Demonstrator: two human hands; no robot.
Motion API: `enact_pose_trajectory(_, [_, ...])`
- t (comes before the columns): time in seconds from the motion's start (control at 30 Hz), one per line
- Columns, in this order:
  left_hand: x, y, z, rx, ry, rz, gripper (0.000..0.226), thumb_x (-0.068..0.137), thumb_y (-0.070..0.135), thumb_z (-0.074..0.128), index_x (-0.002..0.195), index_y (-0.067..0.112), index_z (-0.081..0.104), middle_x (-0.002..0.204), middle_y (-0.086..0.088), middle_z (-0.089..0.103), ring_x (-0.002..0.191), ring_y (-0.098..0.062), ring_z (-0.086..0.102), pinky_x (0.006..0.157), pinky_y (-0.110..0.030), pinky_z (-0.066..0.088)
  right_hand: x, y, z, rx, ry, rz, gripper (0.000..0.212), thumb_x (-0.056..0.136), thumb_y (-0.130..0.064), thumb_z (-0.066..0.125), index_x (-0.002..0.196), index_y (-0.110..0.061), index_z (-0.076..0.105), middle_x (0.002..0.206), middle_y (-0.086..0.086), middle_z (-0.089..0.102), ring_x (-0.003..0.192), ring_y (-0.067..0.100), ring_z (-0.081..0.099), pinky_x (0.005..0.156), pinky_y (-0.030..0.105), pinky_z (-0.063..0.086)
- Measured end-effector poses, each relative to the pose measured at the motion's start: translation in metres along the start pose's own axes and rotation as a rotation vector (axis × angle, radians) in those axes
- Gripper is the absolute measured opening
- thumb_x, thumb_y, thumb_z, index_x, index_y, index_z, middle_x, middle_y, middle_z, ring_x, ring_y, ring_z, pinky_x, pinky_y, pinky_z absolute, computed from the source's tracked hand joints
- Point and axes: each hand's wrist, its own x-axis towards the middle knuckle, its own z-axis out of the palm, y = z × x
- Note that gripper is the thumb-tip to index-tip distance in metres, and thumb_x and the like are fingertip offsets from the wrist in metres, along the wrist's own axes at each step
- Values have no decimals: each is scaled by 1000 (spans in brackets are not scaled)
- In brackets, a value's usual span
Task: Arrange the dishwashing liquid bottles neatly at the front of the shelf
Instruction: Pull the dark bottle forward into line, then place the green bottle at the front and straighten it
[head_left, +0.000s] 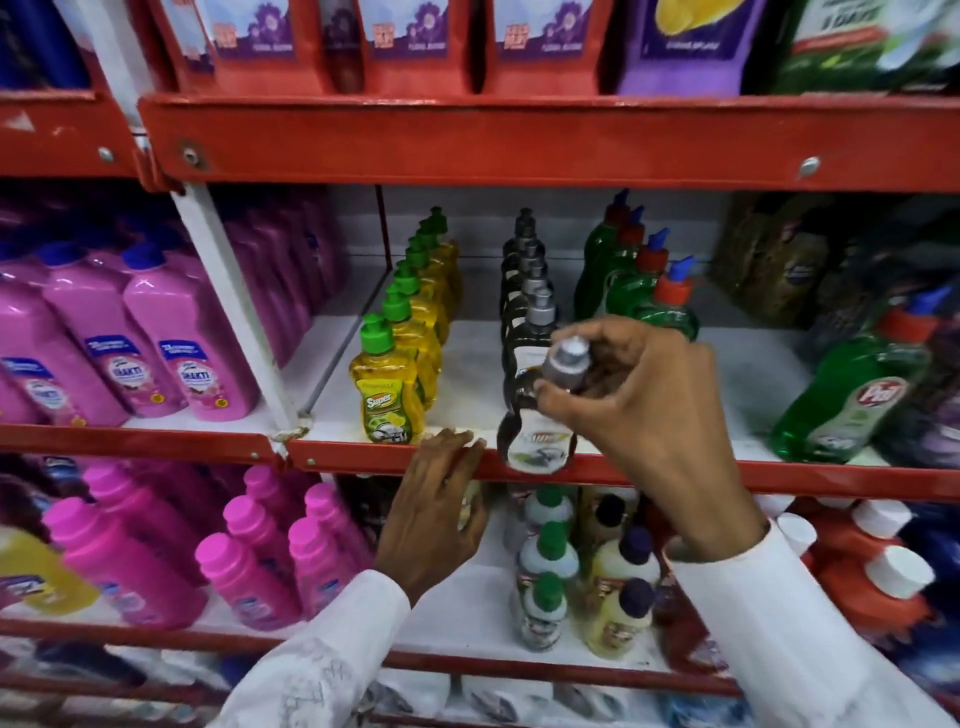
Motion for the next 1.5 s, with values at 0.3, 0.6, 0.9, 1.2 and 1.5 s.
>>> enact_pose_trajectory(0.3, [-2,12,3,12,-51,-72,66,79,16,69,140,8,45,135,-16,55,134,-31,43,125,-41,12,60,28,30,-144,-63,40,45,59,-22,91,102,-16,77,92,2,80,77,12,74,80,33,62])
enact_pose_trajectory(0.6, [-2,14,3,68,-72,-75,67,80,22,66,142,9,43,133,-14,54,132,-32,46,121,-52,26,72,38,39,-143,-133,47,47,68,-18,88,112,-12,72,104,6,78,84,15,72,81,23,57])
enact_pose_trajectory(0.9, [12,47,18,86,-5,195,60,84,17,67,141,8,49,143,-16,53,139,-32,43,118,-53,33,-3,82,-2,-79,348,-43,35,80,-26,78,114,-24,68,106,-7,70,85,13,64,74,31,56])
enact_pose_trajectory(1.2, [30,67,47,79,-124,288,65,83,19,66,144,7,45,146,-13,53,143,-26,39,117,-44,32,-9,178,-44,-119,829,267,87,80,-29,77,148,-7,28,152,21,33,142,34,30,120,40,26])
enact_pose_trajectory(1.5, [27,66,44,96,-223,242,74,84,21,66,150,13,34,154,-8,45,147,-20,31,122,-37,17,20,213,-87,-64,868,380,84,71,-39,81,139,-7,45,139,16,56,128,33,53,110,45,43])
